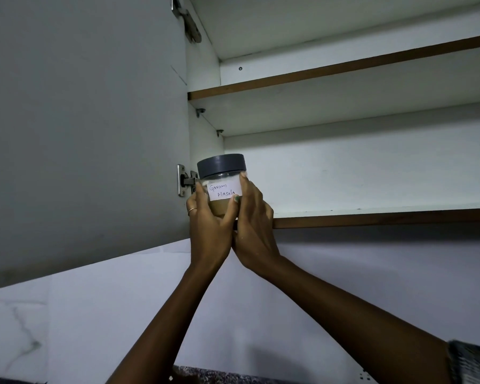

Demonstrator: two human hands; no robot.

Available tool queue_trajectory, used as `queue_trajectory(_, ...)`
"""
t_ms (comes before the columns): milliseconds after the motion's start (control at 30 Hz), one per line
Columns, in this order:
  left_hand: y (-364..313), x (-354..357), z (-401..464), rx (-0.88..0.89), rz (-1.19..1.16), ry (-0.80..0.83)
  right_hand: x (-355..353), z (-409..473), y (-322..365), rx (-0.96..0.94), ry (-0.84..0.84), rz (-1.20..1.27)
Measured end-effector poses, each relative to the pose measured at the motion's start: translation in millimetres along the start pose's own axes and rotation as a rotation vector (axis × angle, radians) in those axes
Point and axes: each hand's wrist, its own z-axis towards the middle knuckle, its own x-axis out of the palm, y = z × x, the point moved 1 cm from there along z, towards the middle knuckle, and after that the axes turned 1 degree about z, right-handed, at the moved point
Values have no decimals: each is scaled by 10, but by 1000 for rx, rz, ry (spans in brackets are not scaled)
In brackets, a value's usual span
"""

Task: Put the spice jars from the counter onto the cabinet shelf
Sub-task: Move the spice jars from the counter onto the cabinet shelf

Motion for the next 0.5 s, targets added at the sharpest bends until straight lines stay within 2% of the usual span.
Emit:
queue_trajectory(233,217,62,110,6,61,118,209,-26,-120,32,86,-88)
queue_trajectory(500,382,172,230,-89,208,221,310,-37,-192,37,191,-300)
